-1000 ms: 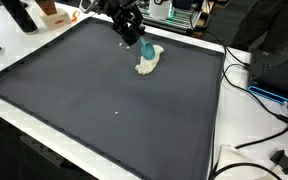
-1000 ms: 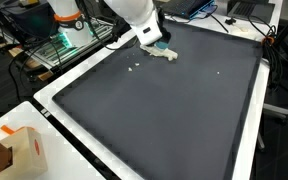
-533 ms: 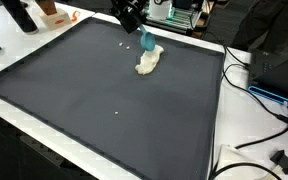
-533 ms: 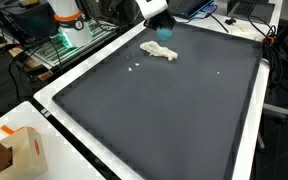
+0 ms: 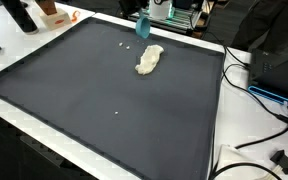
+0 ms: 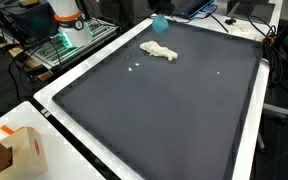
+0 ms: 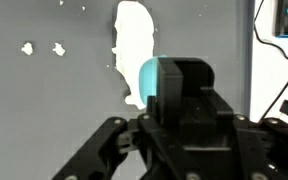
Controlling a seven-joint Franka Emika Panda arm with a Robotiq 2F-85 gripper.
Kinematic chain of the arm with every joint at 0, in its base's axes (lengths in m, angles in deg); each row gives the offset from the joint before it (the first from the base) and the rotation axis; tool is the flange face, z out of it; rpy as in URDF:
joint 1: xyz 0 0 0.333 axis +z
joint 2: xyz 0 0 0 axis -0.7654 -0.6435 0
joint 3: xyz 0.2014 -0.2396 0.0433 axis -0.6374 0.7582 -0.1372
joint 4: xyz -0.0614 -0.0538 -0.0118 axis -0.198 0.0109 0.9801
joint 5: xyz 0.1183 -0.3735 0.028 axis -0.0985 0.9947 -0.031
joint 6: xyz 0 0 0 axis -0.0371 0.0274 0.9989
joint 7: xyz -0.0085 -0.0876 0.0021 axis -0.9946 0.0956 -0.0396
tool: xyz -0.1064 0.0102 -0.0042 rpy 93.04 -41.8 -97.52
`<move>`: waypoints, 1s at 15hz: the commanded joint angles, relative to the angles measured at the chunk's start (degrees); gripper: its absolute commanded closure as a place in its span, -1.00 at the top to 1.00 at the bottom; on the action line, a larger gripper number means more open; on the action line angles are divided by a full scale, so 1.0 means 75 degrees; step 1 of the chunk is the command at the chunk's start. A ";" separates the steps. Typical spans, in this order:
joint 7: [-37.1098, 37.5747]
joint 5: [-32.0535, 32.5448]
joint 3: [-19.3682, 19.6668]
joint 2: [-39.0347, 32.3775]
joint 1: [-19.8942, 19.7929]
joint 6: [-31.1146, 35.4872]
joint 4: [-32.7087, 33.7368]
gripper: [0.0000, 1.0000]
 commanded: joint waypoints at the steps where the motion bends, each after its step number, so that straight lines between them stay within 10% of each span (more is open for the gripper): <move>1: 0.1218 0.1146 -0.0152 0.0304 0.0137 -0.0151 0.0108 -0.50; 12: 0.2392 0.2762 -0.0433 0.0272 0.0330 -0.0657 0.0560 -0.50; 13: 0.2412 0.2783 -0.0445 0.0271 0.0344 -0.0675 0.0587 0.00; 15: 0.2411 0.2782 -0.0440 0.0259 0.0344 -0.0674 0.0590 0.00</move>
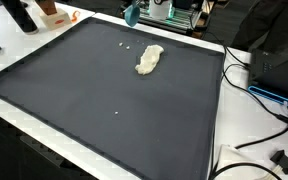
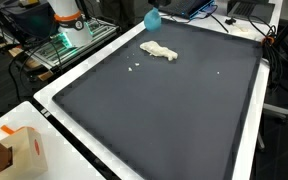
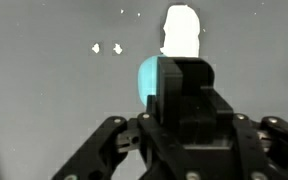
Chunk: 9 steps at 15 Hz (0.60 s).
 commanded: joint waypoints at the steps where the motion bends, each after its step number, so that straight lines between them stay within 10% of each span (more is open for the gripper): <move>1: 0.0003 0.0005 0.0041 -0.0009 0.0036 -0.0022 0.0017 0.00; 4: 0.0002 0.0005 0.0042 -0.0020 0.0036 -0.0021 0.0017 0.00; 5: 0.0002 0.0005 0.0043 -0.0022 0.0036 -0.0021 0.0017 -0.50; 9: 0.2675 0.1399 -0.0208 -0.0560 0.0078 0.0848 -0.0010 -0.50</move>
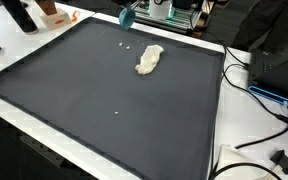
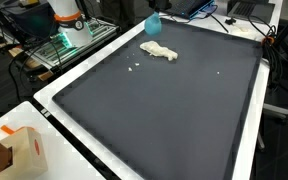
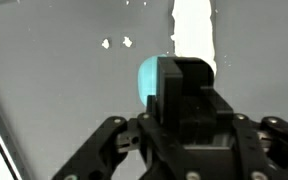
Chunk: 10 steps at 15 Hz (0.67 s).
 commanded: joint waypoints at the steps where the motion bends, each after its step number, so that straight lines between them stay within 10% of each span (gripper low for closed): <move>1: 0.1935 0.1149 -0.0194 -0.0516 0.0106 0.0550 0.0010 -0.50; 10: 0.6298 0.3683 -0.0119 -0.1906 0.0916 -0.0837 0.0409 -0.50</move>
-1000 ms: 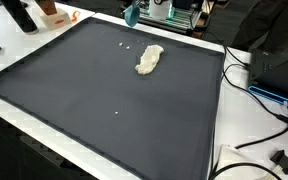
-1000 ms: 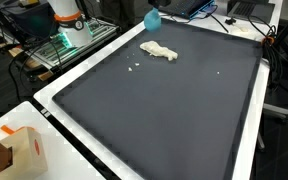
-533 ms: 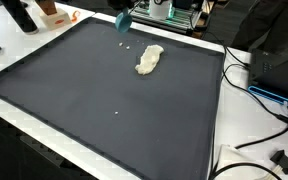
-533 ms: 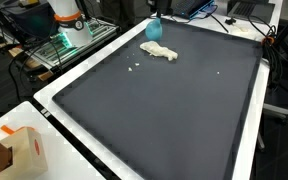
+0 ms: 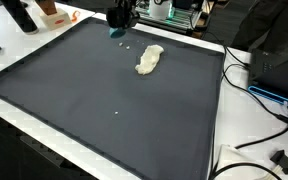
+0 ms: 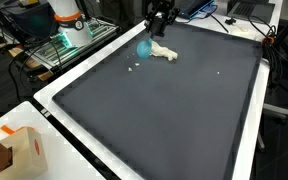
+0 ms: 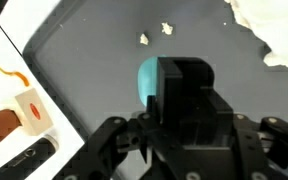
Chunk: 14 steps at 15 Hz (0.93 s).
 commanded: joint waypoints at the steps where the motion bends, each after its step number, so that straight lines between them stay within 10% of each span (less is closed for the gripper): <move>1: 0.1316 0.0625 0.0091 -0.0535 0.0419 -0.1179 0.0410 -0.50; 8: 0.2205 0.0636 0.0077 -0.1800 0.0971 -0.4157 0.1567 -0.50; 14: 0.1700 0.0964 0.0006 -0.2477 0.1371 -0.4642 0.2182 -0.50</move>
